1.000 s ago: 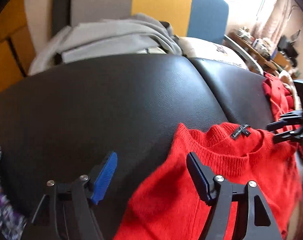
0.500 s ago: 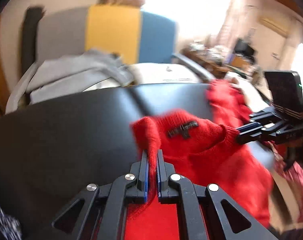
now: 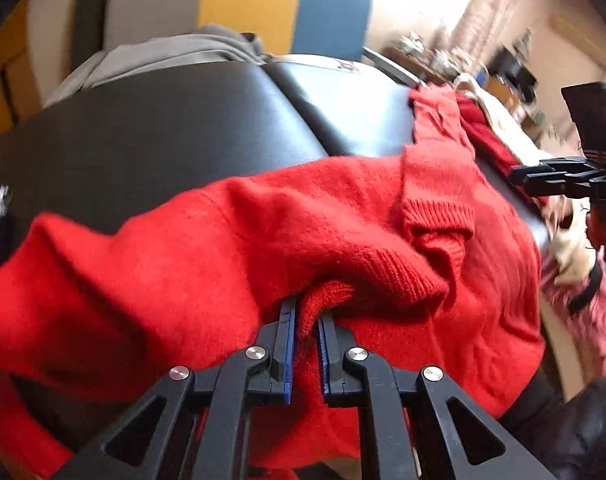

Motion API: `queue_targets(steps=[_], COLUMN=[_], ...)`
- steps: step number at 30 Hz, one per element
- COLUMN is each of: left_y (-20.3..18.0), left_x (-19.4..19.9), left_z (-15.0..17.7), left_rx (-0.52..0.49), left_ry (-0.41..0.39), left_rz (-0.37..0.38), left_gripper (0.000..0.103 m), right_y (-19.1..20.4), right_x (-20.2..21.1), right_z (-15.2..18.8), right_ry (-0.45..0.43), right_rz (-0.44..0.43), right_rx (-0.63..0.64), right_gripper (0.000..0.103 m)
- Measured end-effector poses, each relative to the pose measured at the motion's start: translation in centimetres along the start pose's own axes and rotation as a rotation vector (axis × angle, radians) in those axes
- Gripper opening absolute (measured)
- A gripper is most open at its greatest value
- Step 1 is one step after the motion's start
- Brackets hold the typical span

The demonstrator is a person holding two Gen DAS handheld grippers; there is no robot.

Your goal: Fold clothes

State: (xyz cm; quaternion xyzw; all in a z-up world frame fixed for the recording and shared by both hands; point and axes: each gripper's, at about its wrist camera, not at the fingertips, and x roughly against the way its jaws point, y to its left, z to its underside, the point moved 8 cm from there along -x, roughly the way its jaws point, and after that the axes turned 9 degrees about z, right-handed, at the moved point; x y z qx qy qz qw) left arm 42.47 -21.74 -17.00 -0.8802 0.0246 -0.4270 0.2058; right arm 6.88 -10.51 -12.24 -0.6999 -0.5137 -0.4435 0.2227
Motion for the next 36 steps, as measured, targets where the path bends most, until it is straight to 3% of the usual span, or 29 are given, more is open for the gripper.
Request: queue_targets(steps=[2,4,6,8,10,12,14,18,21,27,31,33,36], left_y=[0.3,0.6,0.6,0.8,1.0,1.4,1.9,3.0,4.4,9.2,13.2,15.6,14.8], left_x=[-0.1,0.0,-0.3,-0.4,-0.4,-0.4,-0.5,-1.1,-2.1,-5.7,-8.6,-10.2,-9.1], left_z=[0.4,0.5,0.3,0.2,0.2,0.1,-0.2,-1.9,-4.4,-13.2,-19.2,-21.4,-21.3], left_rx=[0.041,0.069,0.083,0.096,0.110,0.132,0.152,0.174,0.167,0.186,0.186,0.258,0.247], left_ry=[-0.015,-0.031,-0.042,-0.050,-0.058,-0.068,-0.078,-0.097,-0.110,-0.189,-0.230,-0.235,-0.242], left_rz=[0.005,0.011,0.017,0.026,0.035,0.052,0.065,0.073,0.055,-0.029,-0.175,-0.153,-0.163], left_gripper=[0.011,0.011,0.011,0.011,0.011,0.011,0.011,0.012,0.012,0.012,0.013,0.020,0.021], right_y=[1.1,0.4,-1.0,-1.2,-1.5,-1.9,-2.6,-4.7,-7.9,-17.9,-23.3,-25.5,-26.5], right_x=[-1.4,-3.5,-5.7,-8.7,-10.6,-10.3,-9.7,-8.2,-6.2,-4.2,-7.2,-9.7,-11.5], right_z=[-2.2,-3.0,-3.2,-3.2,-2.9,-3.3,-3.6,-4.6,-7.4,-13.6,-16.6,-16.6,-16.0], right_ry=[0.004,0.041,0.084,0.137,0.159,0.150,0.124,0.053,-0.054,-0.230,-0.222,-0.184,-0.178], right_rz=[0.021,0.056,0.129,0.271,0.308,0.259,0.232,0.213,0.223,0.305,0.408,0.431,0.405], right_rx=[0.083,0.134,0.201,0.353,0.428,0.379,0.325,0.220,0.089,-0.203,-0.313,-0.369,-0.417], right_gripper=[0.053,0.059,0.062,0.062,0.063,0.054,0.010,0.007,0.007,0.007,0.003,0.003,0.004])
